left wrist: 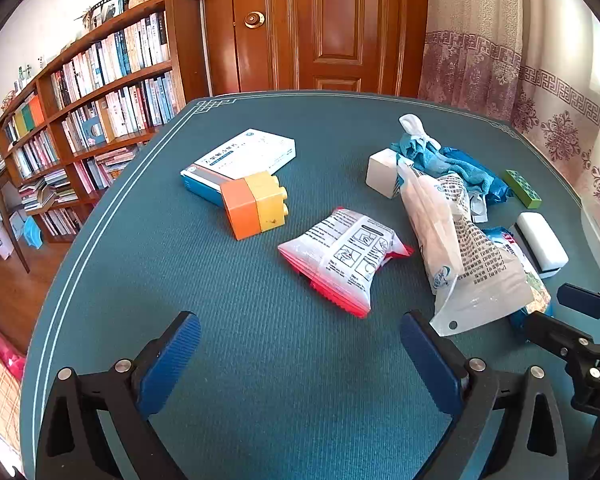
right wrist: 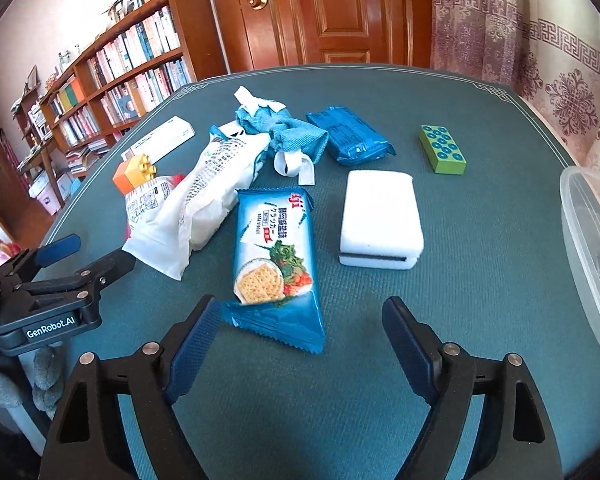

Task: Organize objects
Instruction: 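Grasp the red-white packet with the left tool while the right tool grasps the blue cracker packet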

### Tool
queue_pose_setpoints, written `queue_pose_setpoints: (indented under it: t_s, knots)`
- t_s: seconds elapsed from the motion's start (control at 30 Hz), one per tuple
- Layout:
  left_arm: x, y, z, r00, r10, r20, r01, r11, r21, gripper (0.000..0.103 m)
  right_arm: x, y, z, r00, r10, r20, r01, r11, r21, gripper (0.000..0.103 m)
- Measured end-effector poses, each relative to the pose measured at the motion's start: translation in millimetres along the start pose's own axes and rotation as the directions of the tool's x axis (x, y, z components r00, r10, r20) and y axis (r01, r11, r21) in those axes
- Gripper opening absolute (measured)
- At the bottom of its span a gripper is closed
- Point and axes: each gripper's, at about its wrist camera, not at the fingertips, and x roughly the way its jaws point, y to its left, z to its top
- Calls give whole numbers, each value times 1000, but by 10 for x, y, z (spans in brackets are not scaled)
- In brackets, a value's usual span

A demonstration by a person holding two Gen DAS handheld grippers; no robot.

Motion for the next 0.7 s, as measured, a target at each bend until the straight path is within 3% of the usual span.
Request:
queue_pose_setpoints:
  t_s: [0.23, 0.33, 0.4, 0.53, 0.7]
  knots:
    - [91, -22, 234, 1000, 8, 19, -9, 999, 54, 95, 257, 103, 204, 1000, -4, -24, 3, 1000, -29, 64]
    - [178, -74, 306, 1000, -15, 19, 13, 996, 85, 92, 276, 131, 210, 1000, -16, -14, 16, 999, -40, 56]
    - [261, -111, 341, 999, -40, 0, 40, 994, 101, 84, 272, 131, 197, 1000, -25, -5, 25, 999, -46, 53]
    - [346, -145, 361, 995, -94, -27, 96, 990, 104, 83, 238, 85, 160, 1000, -23, 5, 23, 999, -45, 45]
    - [349, -160, 358, 993, -113, -34, 116, 988, 101, 66, 194, 76, 111, 1000, -21, 15, 22, 999, -48, 44]
